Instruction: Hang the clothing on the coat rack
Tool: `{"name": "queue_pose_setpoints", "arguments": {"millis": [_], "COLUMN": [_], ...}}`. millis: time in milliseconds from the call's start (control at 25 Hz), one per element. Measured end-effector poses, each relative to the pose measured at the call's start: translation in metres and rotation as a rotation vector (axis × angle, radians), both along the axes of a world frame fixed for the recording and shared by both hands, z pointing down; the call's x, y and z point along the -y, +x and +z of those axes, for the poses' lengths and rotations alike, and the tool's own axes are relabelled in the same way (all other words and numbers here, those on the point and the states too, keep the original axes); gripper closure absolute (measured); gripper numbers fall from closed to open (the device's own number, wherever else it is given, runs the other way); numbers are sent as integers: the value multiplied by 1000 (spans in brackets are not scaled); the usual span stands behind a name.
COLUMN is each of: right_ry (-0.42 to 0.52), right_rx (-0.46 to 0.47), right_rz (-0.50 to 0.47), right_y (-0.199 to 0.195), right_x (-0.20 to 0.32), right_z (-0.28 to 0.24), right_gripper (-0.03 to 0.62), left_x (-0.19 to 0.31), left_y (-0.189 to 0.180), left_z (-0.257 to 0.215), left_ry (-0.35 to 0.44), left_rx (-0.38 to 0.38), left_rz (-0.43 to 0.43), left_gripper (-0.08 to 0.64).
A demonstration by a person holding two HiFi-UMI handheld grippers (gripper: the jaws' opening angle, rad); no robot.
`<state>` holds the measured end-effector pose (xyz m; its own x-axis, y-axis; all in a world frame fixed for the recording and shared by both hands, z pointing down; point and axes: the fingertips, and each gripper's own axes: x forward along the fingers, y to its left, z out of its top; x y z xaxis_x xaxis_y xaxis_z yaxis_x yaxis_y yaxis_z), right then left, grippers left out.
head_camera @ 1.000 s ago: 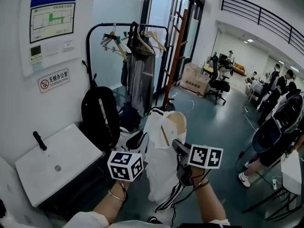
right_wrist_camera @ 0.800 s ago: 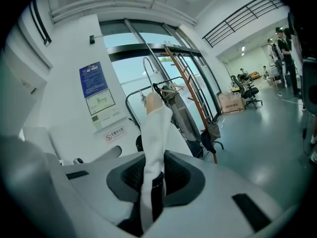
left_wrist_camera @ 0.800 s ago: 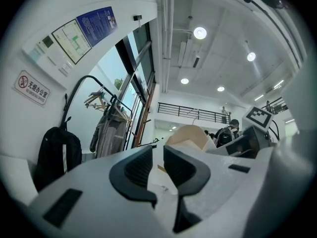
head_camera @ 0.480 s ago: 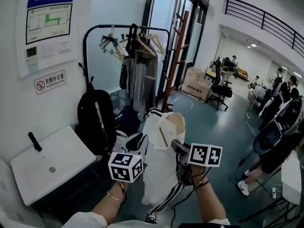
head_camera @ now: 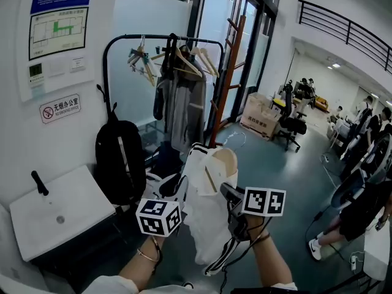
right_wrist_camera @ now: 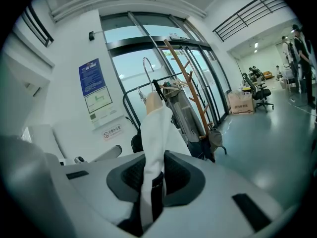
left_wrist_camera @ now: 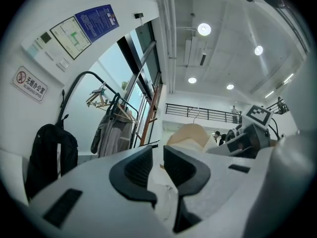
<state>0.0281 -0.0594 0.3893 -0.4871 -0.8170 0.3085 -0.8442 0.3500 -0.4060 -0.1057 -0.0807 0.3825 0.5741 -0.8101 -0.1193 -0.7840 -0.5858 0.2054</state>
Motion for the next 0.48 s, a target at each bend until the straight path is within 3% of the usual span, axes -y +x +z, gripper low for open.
{"name": "queue_pose_setpoints", "arguments": {"millis": [480], "right_ry": [7], "right_rx": [-16], "right_rz": [-71], "right_y": [48], "right_x": [45], "right_z": [-5], "right_gripper": [520], "left_x": [44], "left_y": [51], "left_z": [1], "left_ry": [-8], "left_rx": [-4], "left_rz": [-40], "left_gripper": [485]}}
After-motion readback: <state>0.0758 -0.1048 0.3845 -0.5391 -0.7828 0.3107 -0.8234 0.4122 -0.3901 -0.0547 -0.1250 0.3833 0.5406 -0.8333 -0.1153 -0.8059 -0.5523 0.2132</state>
